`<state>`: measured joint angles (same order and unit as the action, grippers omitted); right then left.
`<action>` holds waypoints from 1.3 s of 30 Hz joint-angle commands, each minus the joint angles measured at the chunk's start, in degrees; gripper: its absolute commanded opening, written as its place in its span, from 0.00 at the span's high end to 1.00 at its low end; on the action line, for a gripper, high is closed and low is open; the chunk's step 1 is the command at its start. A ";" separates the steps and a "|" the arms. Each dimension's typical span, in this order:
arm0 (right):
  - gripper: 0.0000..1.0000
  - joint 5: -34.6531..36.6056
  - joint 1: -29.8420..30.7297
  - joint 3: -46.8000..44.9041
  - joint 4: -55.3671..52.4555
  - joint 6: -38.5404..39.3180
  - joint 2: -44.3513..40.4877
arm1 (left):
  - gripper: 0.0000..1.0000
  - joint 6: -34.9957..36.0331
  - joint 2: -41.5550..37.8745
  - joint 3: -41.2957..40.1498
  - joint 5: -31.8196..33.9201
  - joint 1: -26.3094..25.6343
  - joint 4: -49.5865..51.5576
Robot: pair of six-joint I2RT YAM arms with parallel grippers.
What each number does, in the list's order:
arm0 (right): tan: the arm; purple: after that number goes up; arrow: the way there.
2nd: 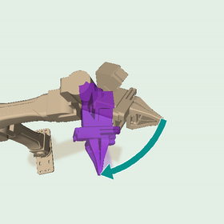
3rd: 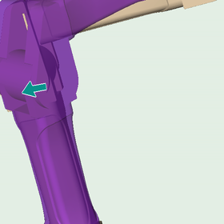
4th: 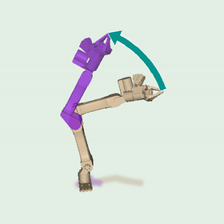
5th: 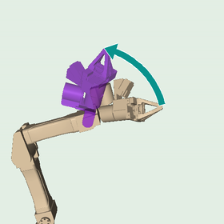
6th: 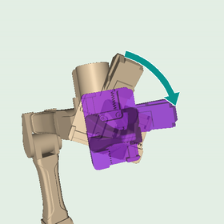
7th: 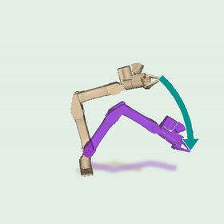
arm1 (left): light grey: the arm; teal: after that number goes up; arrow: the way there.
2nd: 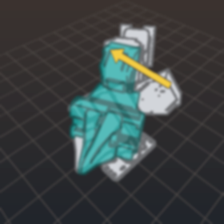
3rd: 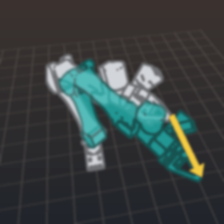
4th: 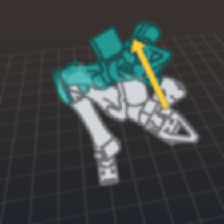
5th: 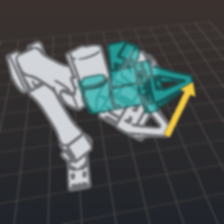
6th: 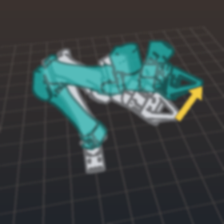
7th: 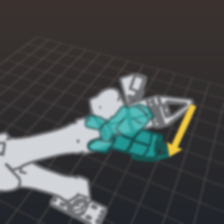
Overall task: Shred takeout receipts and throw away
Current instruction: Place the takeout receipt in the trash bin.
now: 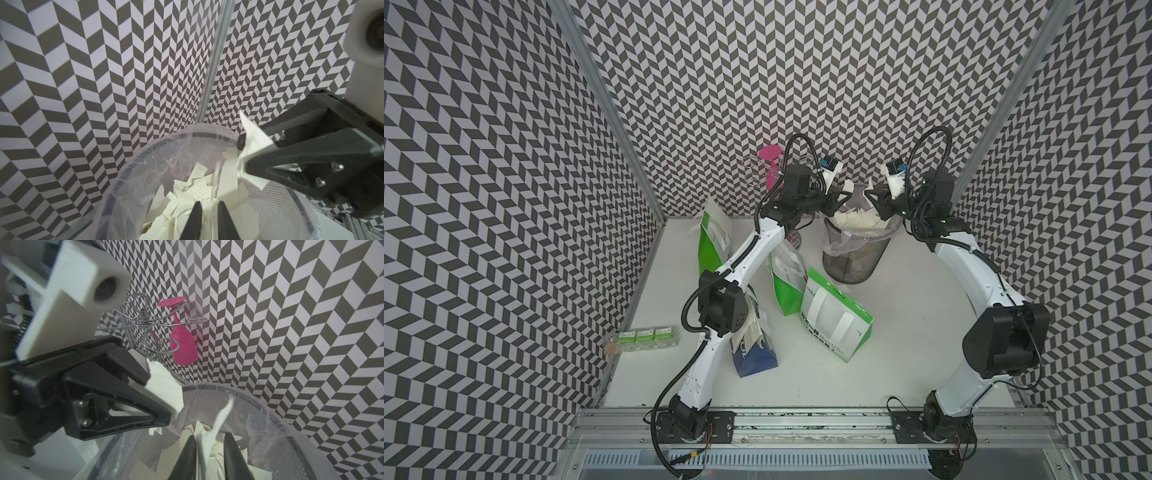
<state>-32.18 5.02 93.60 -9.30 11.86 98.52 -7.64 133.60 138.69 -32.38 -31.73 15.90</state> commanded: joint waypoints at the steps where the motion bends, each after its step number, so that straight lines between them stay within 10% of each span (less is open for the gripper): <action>1: 0.57 -1.62 -0.05 2.70 -0.77 -1.17 0.31 | 0.74 0.16 0.51 0.22 -1.01 -0.71 -2.89; 5: 0.47 -0.86 -0.09 3.32 -1.76 -0.79 0.18 | 0.49 1.00 0.18 0.71 -0.67 -0.96 -3.19; 18: 0.21 -4.81 0.15 -0.52 0.10 -2.27 -8.02 | 0.12 11.08 -11.34 -0.98 4.52 0.02 9.22; 31: 0.18 -1.59 0.12 2.04 -2.07 -6.19 -5.16 | 0.07 12.19 -21.20 -5.85 2.59 3.21 18.51; 39: 0.12 -10.86 0.28 -14.55 16.60 3.44 -10.75 | 0.07 13.51 -22.69 -10.14 4.69 3.32 16.49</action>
<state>-39.72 5.08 81.47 -3.27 12.49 90.76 4.73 111.13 128.22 -28.12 -28.25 32.25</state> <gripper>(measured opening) 0.871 0.928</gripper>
